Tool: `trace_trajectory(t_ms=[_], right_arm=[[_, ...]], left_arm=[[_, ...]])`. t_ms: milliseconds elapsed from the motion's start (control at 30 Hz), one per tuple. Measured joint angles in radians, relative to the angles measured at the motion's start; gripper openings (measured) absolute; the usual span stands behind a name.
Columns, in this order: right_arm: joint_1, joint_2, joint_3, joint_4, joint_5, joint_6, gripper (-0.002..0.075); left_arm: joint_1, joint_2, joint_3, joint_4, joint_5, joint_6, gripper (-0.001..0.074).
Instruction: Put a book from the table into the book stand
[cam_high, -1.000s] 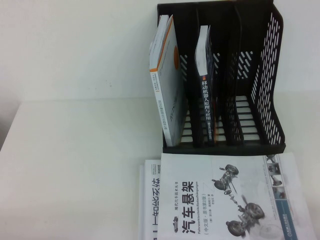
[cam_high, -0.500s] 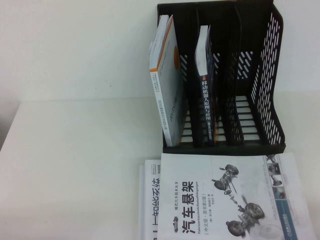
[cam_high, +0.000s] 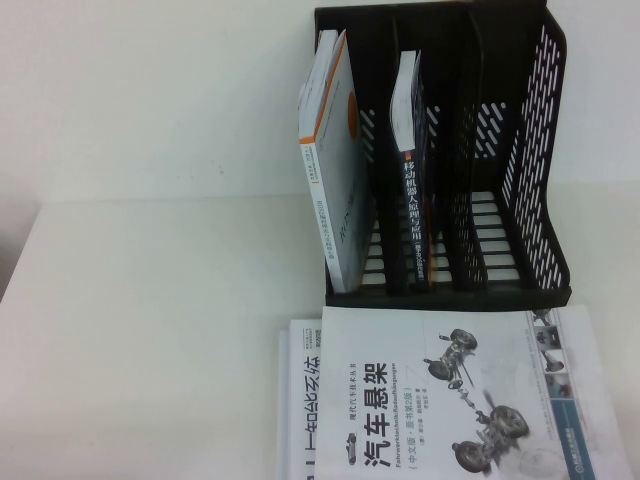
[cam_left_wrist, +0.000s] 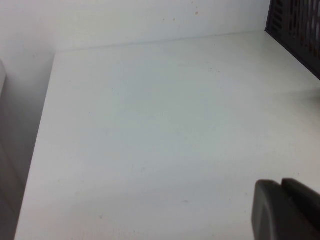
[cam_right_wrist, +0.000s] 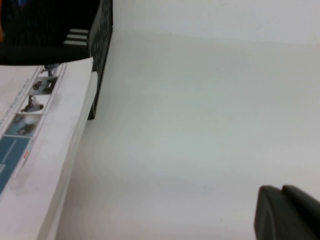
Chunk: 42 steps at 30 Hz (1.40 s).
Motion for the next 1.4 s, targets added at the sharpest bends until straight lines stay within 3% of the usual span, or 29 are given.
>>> trace_trajectory(t_ms=[833, 967, 1200, 1400], right_arm=[[0.000, 0.000, 0.000, -0.011, 0.000, -0.008, -0.0003], [0.000, 0.000, 0.002, -0.039, -0.015, -0.016, -0.0003], [0.000, 0.000, 0.002, -0.097, -0.015, -0.048, -0.0003], [0.000, 0.000, 0.010, -0.312, -0.107, -0.090, -0.0003]], left_arm=[[0.000, 0.000, 0.000, 0.015, -0.020, 0.015, -0.0002], [0.000, 0.000, 0.006, 0.019, -0.117, 0.021, -0.0002], [0.000, 0.000, 0.006, 0.019, -0.457, 0.025, -0.0003], [0.000, 0.000, 0.006, 0.019, -0.571, 0.025, -0.0002]])
